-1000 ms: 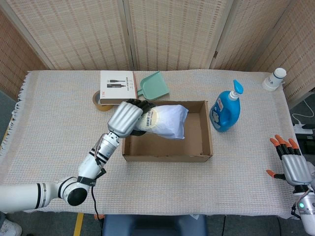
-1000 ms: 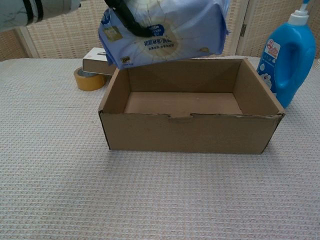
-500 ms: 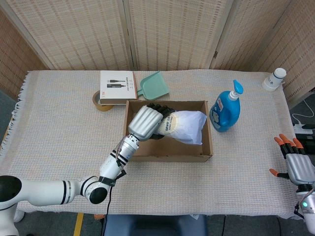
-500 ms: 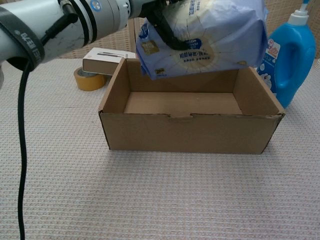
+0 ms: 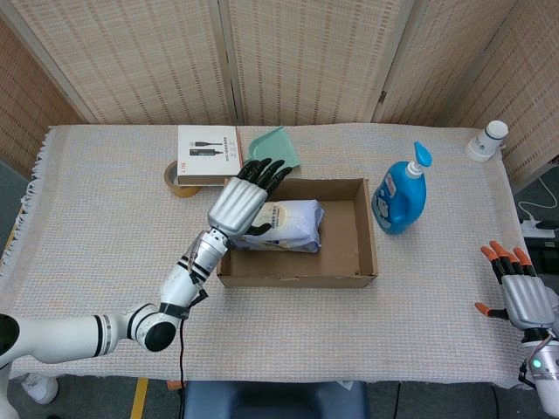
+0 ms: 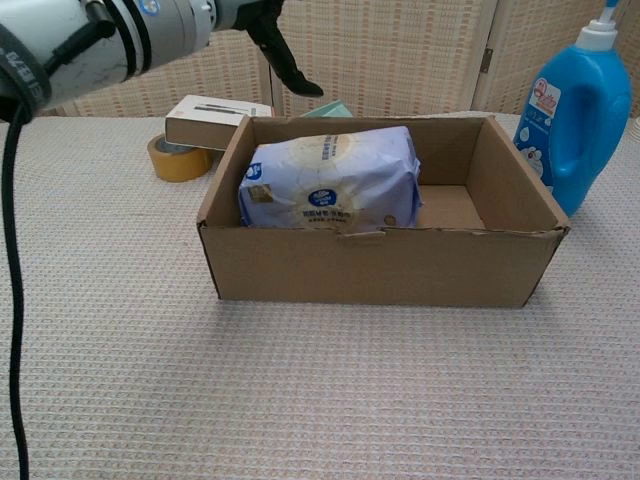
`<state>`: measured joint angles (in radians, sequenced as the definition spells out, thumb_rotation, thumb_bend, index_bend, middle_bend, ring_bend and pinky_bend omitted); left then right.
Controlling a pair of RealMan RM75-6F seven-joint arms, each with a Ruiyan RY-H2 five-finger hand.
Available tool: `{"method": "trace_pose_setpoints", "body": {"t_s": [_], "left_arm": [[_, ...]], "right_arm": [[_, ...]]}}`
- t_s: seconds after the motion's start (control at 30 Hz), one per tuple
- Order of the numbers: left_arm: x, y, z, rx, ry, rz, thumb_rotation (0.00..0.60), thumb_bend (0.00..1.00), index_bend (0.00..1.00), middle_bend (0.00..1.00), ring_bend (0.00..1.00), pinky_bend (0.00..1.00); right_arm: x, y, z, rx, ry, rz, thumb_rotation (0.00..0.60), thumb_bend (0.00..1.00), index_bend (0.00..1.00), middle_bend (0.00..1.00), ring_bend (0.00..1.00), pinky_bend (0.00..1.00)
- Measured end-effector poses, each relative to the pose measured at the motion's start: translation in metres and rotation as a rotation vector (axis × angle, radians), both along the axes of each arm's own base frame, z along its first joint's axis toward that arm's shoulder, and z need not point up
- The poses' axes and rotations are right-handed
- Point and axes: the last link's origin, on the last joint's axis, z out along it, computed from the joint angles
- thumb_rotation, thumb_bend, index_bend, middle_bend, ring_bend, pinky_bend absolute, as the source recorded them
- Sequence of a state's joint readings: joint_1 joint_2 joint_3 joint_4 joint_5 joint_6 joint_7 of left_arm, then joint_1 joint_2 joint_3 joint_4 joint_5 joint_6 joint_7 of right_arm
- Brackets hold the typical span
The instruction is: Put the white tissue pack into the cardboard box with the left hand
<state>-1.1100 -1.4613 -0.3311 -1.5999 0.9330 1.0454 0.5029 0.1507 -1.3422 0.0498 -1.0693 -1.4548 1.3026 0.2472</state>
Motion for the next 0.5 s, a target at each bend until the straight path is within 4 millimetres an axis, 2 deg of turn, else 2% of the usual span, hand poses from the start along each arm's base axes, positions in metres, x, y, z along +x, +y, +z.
{"method": "trace_pose_setpoints", "body": {"t_s": [0.23,0.37,0.5], "left_arm": [[-0.035,0.007,0.051,0.128,0.034,0.058,0.600,0.22,0.00,0.00,0.00,0.10],[-0.076,0.002,0.090,0.248,0.061,0.112,0.600,0.23,0.00,0.00,0.00,0.11],[-0.126,-0.017,0.108,0.310,0.089,0.159,0.600,0.22,0.00,0.00,0.00,0.11]], "right_arm": [[0.003,0.002,-0.001,0.004,-0.007,0.013,0.600,0.00,0.10,0.00,0.00,0.00],[0.006,0.003,-0.002,0.006,-0.014,0.026,0.600,0.00,0.10,0.00,0.00,0.00],[0.009,0.005,-0.003,0.011,-0.020,0.038,0.600,0.00,0.10,0.00,0.00,0.00]]}}
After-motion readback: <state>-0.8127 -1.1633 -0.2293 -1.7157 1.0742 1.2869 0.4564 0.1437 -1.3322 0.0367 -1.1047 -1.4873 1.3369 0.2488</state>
